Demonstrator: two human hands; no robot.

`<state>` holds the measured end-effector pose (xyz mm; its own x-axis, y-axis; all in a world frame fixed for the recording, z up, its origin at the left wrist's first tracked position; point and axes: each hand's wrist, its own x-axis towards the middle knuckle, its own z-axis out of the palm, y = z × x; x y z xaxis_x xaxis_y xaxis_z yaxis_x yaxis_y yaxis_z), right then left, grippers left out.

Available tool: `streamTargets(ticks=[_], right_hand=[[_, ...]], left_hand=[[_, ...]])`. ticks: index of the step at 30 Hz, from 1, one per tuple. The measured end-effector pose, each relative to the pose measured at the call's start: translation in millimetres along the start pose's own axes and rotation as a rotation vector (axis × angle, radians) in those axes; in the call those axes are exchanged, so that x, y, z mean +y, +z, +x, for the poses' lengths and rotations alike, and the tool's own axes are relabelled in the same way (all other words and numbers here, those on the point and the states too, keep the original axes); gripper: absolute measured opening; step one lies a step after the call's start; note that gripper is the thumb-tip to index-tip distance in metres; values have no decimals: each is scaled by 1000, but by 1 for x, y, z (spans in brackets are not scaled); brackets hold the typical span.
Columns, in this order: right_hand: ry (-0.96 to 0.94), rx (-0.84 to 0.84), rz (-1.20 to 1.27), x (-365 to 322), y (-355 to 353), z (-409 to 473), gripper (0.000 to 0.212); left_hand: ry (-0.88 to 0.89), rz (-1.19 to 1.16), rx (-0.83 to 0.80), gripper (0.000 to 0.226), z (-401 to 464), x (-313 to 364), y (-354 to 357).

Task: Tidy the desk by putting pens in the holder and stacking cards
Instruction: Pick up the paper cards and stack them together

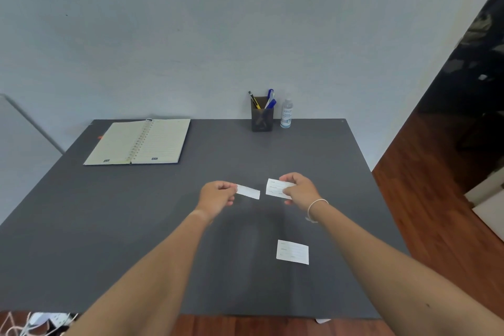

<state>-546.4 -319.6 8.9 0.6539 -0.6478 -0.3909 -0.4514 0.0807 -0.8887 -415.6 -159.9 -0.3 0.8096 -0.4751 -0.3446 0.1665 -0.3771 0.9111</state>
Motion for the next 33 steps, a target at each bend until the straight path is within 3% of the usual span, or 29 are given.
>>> streamTargets(ticks=[8,15,23,33], right_hand=[[25,-66,96,2,9,1,30],[68,-31,123,4,16,3,20],[80,16,293,-3,24,4,16],[51,49,196,-8,27,-4,22]], left_hand=[[-21,-90,-15,11,0,-2,4],[-63,-149,-107,29,-2,4,6],[-101,-154,-205,28,-2,11,7],[-102,-129,-279,13,-9,15,10]])
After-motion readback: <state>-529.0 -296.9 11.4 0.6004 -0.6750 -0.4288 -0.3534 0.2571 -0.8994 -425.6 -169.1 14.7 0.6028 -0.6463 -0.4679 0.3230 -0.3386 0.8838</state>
